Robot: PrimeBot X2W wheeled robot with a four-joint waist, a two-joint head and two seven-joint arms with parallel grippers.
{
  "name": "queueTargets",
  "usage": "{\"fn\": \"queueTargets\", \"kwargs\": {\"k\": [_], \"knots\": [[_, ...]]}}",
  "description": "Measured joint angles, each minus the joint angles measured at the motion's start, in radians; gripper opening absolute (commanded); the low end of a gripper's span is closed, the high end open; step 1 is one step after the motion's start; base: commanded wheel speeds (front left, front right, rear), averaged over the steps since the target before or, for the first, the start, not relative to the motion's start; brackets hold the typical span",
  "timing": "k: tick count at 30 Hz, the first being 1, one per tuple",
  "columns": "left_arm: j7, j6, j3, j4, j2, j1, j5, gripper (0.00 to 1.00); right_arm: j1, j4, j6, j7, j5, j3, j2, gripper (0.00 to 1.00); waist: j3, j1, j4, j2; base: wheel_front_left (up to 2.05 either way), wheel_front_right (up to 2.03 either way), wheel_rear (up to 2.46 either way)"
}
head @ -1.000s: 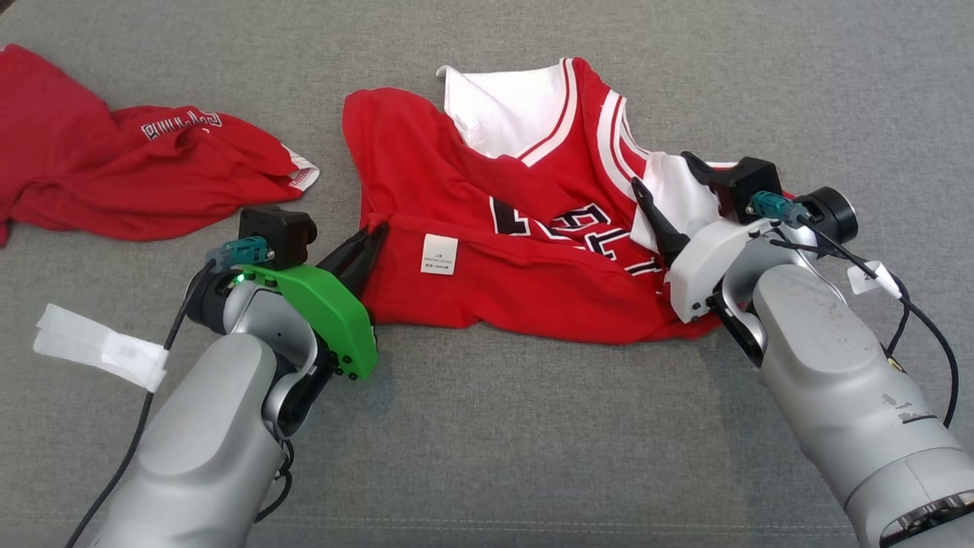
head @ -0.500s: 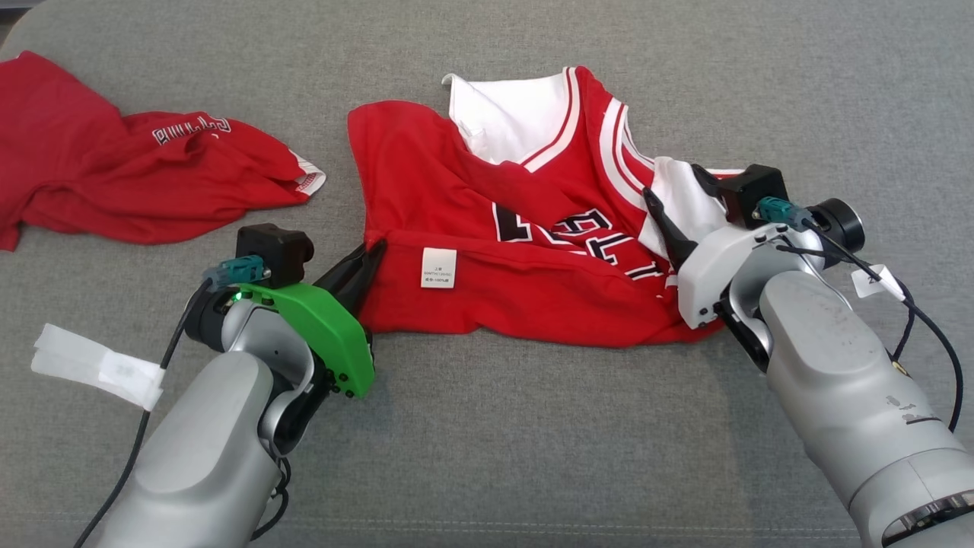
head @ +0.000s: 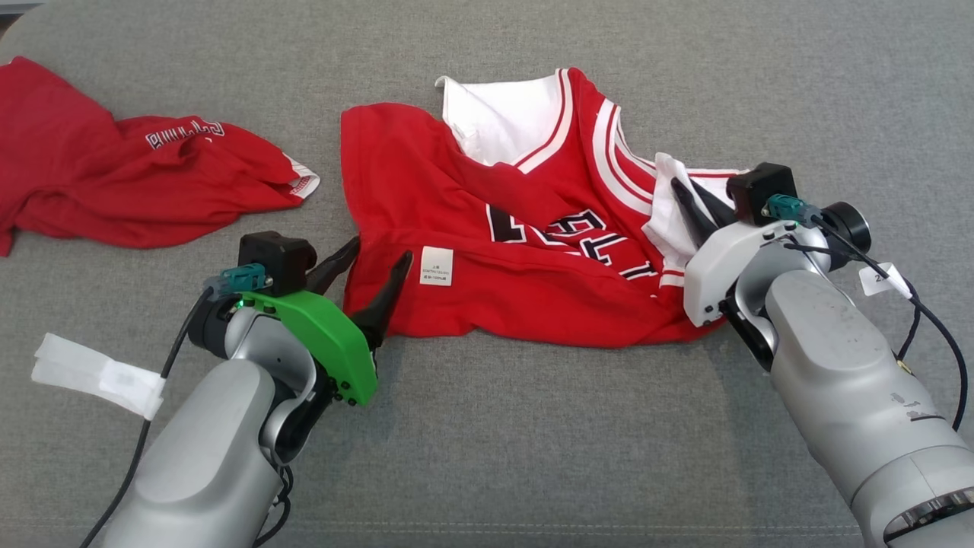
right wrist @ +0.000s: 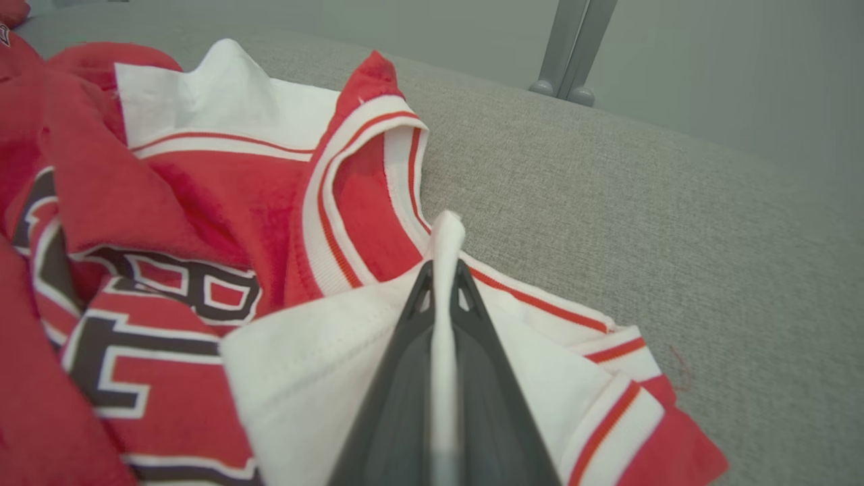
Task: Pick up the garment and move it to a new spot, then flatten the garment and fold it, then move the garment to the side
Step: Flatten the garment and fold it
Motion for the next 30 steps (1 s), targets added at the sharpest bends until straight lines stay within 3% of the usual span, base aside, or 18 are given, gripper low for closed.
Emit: {"fn": "queueTargets", "kwargs": {"k": [9,12,15,19,30], "knots": [[0.002,0.001,-0.003,-0.028,0.005,0.007,0.000,1.00,-0.009,0.007,0.000,0.000,0.003,-0.003,-0.004,0.00,-0.005,0.0000,-0.002,0.0000,0.00,0.00,0.00],[0.011,0.001,-0.004,-0.030,0.005,0.019,0.000,0.91,-0.009,0.009,0.000,0.000,0.003,-0.002,-0.003,0.02,-0.006,0.0000,-0.004,0.0000,0.00,0.00,0.00],[0.011,0.003,-0.003,-0.027,0.008,0.023,-0.001,1.00,-0.009,0.011,0.000,0.000,0.005,-0.002,-0.001,0.04,-0.005,0.0000,-0.007,0.0000,0.00,0.00,0.00],[0.011,0.019,0.004,-0.014,0.027,0.023,0.000,1.00,-0.009,0.012,0.000,0.000,0.005,-0.001,0.001,0.05,-0.003,0.0000,-0.012,0.0000,0.00,0.00,0.00],[0.011,0.029,0.011,0.003,0.029,0.020,0.000,0.74,-0.013,0.014,0.000,-0.001,0.007,0.003,0.003,0.07,0.009,0.0000,-0.031,0.0000,0.00,0.00,0.00]]}}
